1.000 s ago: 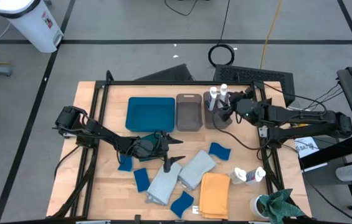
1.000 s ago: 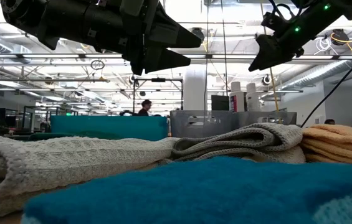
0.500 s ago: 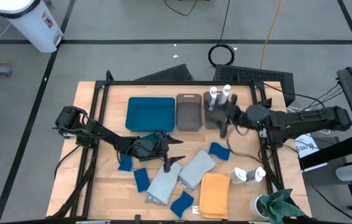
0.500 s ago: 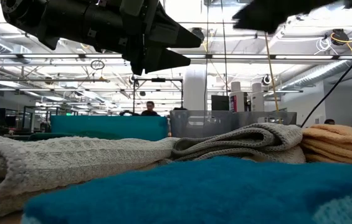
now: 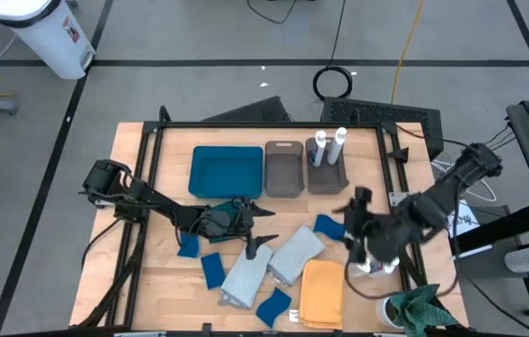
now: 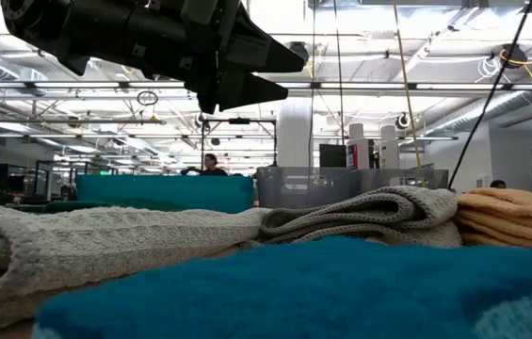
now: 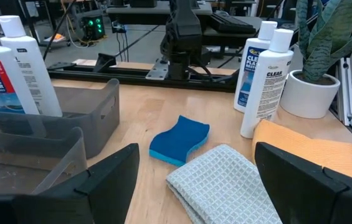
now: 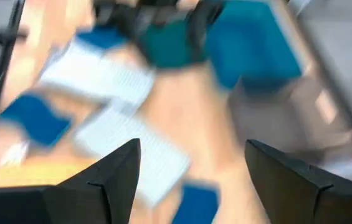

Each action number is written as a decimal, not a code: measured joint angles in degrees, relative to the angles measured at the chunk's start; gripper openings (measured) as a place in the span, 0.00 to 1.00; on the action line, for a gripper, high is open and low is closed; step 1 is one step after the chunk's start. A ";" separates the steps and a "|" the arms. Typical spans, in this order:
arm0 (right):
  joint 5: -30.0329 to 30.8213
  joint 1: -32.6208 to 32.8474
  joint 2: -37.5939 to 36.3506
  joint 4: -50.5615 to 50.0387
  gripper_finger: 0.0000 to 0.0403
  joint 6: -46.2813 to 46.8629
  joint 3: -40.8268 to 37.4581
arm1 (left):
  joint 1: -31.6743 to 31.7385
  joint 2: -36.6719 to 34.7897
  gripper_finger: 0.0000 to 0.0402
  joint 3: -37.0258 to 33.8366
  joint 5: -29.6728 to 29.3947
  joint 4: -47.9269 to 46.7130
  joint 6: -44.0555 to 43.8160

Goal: Pick & Place Kitchen Items
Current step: Put the white plastic restorer bottle into the right black bin

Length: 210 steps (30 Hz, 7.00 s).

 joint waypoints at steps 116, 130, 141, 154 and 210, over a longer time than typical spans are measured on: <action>13.24 -6.26 -14.41 -23.47 0.05 12.71 -4.81 | -0.02 0.00 0.81 0.00 -0.02 0.00 0.00; -7.47 -17.16 -14.36 5.73 0.35 -17.74 -29.36 | 0.00 0.00 0.81 0.00 0.00 0.00 -0.01; -27.81 -25.57 -9.94 22.20 0.55 -36.47 -37.93 | 0.00 0.00 0.81 -0.02 0.00 0.02 0.00; -32.44 -25.80 -1.34 23.03 0.44 -48.00 -39.56 | 0.00 0.00 0.81 -0.02 -0.02 0.01 0.00; -23.32 -30.36 -1.28 29.87 0.53 -54.31 -43.06 | -0.02 0.00 0.81 -0.02 0.00 -0.01 0.00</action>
